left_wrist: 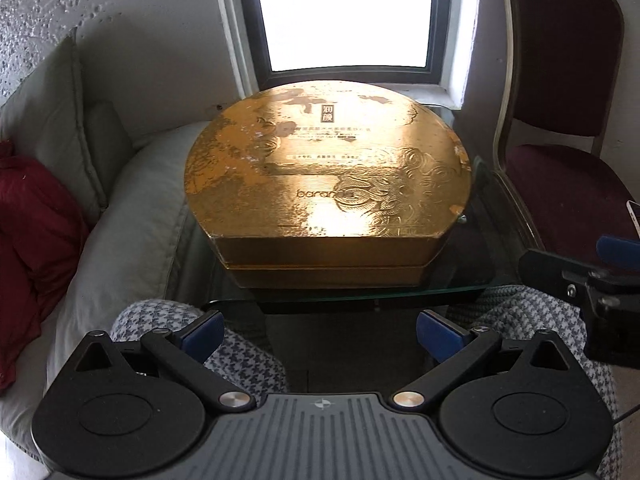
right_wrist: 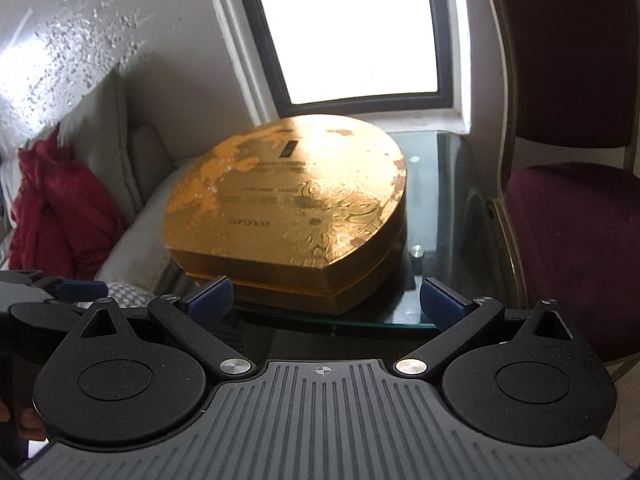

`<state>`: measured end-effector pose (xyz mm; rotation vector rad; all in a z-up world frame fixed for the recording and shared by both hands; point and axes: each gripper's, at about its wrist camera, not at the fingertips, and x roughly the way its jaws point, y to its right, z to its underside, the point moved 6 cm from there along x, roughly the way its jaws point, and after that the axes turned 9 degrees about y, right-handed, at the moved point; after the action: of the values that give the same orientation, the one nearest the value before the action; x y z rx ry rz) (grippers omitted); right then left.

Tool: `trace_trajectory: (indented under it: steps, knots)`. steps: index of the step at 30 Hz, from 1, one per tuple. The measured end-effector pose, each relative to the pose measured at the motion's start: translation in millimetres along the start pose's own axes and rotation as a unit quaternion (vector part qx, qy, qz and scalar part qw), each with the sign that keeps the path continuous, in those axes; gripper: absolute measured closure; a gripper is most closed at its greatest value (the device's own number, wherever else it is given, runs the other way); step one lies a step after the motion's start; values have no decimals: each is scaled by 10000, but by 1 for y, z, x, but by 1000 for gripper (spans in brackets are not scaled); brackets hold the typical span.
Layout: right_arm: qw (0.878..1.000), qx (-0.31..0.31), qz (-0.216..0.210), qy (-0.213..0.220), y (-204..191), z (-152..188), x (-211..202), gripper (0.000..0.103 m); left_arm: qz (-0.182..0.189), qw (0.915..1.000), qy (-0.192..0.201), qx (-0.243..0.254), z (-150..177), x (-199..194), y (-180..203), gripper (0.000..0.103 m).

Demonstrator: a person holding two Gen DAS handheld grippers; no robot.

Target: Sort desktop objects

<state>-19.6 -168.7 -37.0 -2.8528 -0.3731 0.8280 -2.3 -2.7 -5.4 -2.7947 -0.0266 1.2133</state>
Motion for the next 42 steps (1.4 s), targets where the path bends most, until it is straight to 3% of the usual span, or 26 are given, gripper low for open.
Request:
trace_trajectory:
  steps: [12, 19, 25, 42]
  knots:
    - [9997, -145, 168, -127, 0, 3, 9, 1, 209, 9996, -190, 35, 8, 10, 7, 1]
    - [9991, -334, 278, -18, -4, -7, 10, 1, 13, 9999, 91, 71, -6, 9, 3, 1]
    - [9993, -190, 322, -73, 1, -2, 12, 1, 139, 9998, -161, -65, 4, 16, 7, 1]
    - [9994, -30, 315, -148, 10, 2, 15, 1, 39, 9998, -185, -62, 4, 17, 6, 1]
